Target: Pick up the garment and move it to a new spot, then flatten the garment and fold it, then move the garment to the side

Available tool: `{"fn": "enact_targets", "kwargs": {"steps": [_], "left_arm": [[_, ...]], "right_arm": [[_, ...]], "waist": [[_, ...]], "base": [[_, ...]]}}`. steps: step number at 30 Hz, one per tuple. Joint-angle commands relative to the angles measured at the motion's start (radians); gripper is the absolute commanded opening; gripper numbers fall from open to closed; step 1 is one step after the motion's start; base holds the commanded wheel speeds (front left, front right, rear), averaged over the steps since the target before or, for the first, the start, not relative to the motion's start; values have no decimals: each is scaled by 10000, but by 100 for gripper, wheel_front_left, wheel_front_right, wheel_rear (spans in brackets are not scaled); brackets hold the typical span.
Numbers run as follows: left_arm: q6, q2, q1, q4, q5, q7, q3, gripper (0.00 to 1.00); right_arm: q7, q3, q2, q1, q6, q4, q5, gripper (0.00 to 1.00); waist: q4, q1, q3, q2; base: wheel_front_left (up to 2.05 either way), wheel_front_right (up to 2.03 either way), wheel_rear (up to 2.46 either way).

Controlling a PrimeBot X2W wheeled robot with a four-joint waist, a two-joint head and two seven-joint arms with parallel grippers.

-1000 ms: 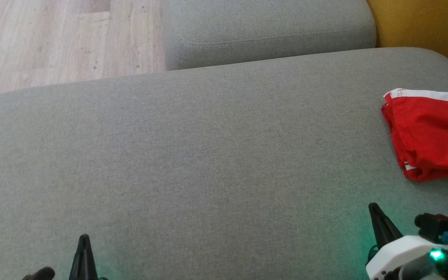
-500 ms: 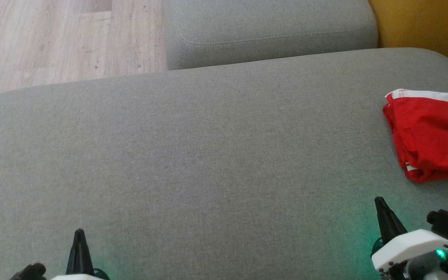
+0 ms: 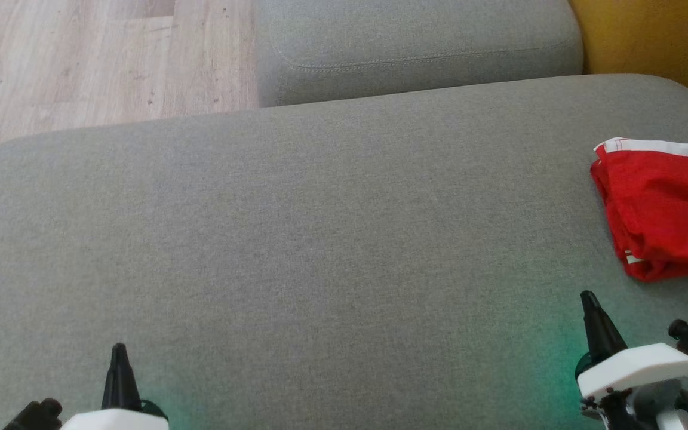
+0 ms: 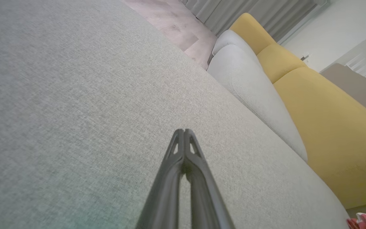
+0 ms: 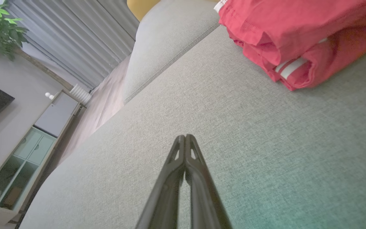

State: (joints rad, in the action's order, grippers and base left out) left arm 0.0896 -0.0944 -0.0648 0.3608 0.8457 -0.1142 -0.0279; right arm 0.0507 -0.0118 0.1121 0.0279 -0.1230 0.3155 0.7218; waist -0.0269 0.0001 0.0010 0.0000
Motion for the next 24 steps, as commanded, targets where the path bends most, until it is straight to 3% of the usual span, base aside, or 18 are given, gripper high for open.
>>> {"fn": "enact_targets", "kwargs": {"steps": [1, 24], "left_arm": [[93, -35, 473, -359, 247, 55, 276, 0], [192, 113, 864, -606, 2540, 747, 634, 0]], "right_arm": [[42, 63, 56, -480, -29, -380, 299, 0], [226, 437, -153, -753, -44, -481, 2960, 0]], "waist": [[5, 0, 0, 0], [87, -1, 7, 0]], "base": [[0, 0, 0], [0, 0, 0]]}}
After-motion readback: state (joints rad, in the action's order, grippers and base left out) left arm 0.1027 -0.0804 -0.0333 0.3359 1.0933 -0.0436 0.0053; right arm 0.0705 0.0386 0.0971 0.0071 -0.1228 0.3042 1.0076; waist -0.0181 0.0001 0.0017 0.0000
